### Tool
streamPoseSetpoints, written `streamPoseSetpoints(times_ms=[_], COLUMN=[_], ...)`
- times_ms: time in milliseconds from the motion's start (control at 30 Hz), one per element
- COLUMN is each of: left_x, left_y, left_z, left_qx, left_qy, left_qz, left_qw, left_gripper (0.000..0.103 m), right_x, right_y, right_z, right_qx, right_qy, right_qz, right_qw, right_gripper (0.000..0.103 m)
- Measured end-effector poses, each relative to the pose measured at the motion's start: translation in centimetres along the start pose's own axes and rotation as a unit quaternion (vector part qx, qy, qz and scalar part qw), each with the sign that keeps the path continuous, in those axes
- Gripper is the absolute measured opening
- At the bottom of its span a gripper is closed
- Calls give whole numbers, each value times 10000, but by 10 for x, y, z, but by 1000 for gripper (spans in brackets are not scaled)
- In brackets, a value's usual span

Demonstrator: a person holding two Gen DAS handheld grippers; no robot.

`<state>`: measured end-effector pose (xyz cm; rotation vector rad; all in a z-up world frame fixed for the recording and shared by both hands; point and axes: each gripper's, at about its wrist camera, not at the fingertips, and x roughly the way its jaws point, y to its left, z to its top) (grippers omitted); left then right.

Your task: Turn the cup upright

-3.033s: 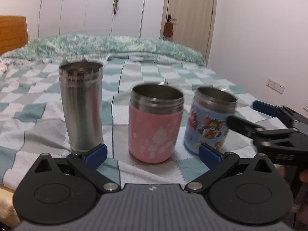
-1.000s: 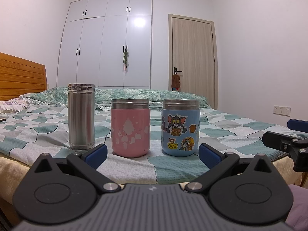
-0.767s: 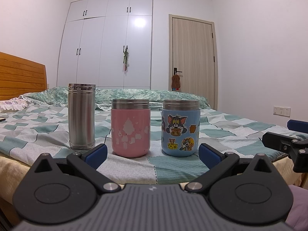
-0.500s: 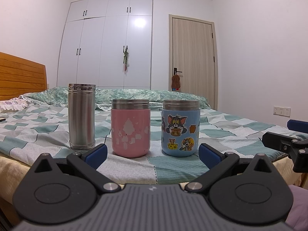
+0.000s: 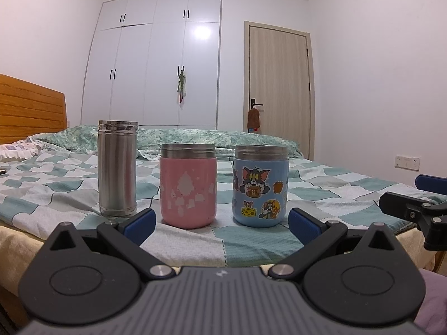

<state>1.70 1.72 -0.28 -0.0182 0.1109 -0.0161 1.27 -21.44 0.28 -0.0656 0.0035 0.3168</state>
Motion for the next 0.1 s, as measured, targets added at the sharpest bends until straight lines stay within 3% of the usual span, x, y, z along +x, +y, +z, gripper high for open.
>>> streamPoseSetpoints(times_ms=[100], left_x=[1], left_y=[0], left_z=[0], left_qx=[-3], left_qy=[23], left_qz=[21], left_qw=[10000], left_gripper=[103], right_x=[0], right_y=[0], right_z=[0], right_qx=[-6], right_qy=[0], right_qz=[2], right_qw=[10000], right_gripper=[103])
